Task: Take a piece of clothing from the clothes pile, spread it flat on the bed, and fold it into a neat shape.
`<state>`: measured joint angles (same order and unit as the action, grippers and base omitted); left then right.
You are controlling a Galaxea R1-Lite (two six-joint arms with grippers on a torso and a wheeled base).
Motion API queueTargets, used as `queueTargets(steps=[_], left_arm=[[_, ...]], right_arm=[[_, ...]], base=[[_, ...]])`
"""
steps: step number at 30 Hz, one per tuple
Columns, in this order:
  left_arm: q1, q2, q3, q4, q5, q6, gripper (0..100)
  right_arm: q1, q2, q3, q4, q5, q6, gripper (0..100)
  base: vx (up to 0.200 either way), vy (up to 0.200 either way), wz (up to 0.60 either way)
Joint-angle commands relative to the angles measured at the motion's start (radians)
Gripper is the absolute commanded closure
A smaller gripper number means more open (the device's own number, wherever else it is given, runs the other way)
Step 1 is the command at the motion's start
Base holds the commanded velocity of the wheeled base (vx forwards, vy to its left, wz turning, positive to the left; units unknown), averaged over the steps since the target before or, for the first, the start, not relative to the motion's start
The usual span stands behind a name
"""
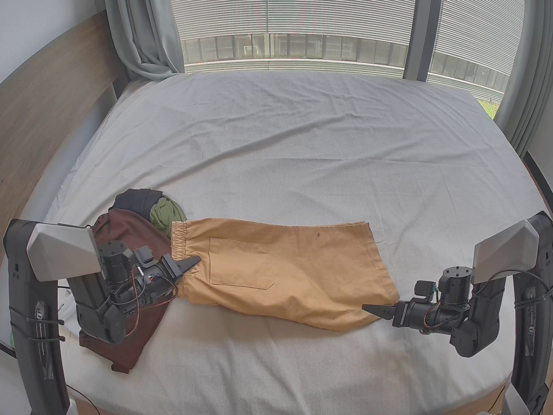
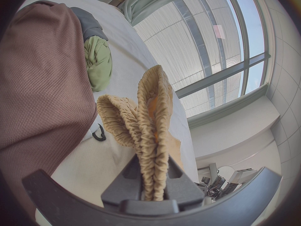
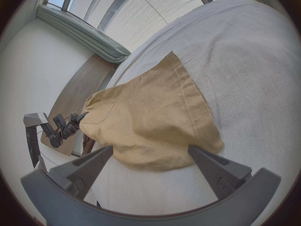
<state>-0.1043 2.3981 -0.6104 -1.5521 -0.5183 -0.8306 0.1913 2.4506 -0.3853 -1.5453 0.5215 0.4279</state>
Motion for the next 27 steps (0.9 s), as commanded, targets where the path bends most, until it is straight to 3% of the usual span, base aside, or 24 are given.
queueTargets(steps=[1,12,27], left_arm=[[-0.015,-0.017,-0.003,0.0,0.001,0.008,100],[-0.135,-0.123,0.0,0.001,0.015,0.004,100],[-0.238,-0.091,-0.088,0.003,0.021,-0.002,100]], right_arm=[[0.004,-0.005,0.0,-0.001,0.0,0.0,0],[0.034,-0.096,0.031,0.001,0.0,-0.009,0],[0.02,-0.137,0.029,0.001,0.0,-0.009,0]], base=[[0.0,0.0,0.0],[0.0,0.0,0.0],[0.0,0.0,0.0]])
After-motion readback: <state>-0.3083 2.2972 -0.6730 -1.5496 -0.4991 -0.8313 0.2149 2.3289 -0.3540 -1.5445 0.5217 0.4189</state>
